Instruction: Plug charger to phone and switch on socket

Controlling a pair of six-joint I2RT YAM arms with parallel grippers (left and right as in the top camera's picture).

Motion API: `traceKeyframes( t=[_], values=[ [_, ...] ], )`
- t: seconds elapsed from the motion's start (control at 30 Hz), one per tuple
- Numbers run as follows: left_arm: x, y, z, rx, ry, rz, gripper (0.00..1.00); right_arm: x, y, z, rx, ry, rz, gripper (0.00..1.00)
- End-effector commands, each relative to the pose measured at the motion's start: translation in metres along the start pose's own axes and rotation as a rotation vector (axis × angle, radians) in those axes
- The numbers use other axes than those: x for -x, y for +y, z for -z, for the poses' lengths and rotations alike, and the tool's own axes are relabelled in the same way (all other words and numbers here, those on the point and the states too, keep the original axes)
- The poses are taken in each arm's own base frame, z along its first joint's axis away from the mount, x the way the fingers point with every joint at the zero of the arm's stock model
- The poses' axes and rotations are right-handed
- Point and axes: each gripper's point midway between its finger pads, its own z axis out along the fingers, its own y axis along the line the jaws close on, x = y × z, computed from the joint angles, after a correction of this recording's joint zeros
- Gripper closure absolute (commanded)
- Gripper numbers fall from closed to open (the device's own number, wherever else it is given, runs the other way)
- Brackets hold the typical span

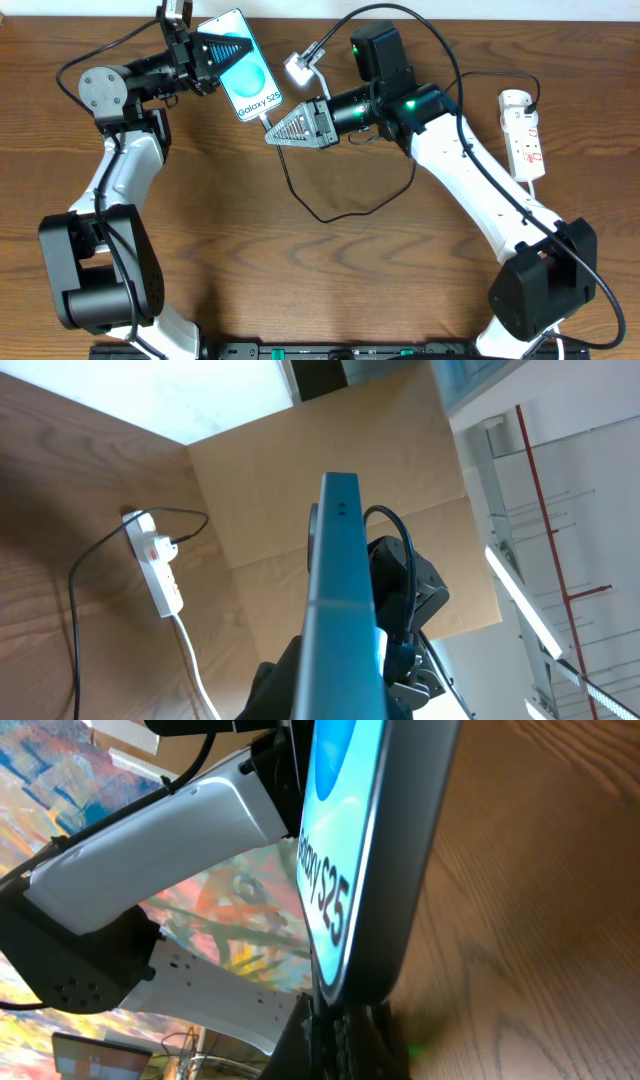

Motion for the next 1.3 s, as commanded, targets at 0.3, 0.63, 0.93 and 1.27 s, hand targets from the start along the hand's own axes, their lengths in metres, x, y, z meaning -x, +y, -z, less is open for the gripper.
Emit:
traceKeyframes(
  t=[0.3,0.63,0.93,1.27],
  values=[
    [-0.008,-0.004,-0.001,0.009,0.048,-0.033,0.93,0.008,0.002,0.009,-0.015,-0.028,0.020,0.99],
    [-0.009,-0.006,-0.001,0.005,0.051,-0.056,0.93,0.011,0.002,0.010,-0.014,-0.035,0.013,0.99],
    [-0.010,-0.009,-0.001,0.001,0.052,-0.082,0.93,0.016,-0.001,0.010,-0.039,-0.057,-0.021,0.99],
    [-0.014,-0.011,-0.001,-0.001,0.066,-0.117,0.92,0.039,0.008,0.012,-0.023,-0.126,-0.018,0.99]
  ],
)
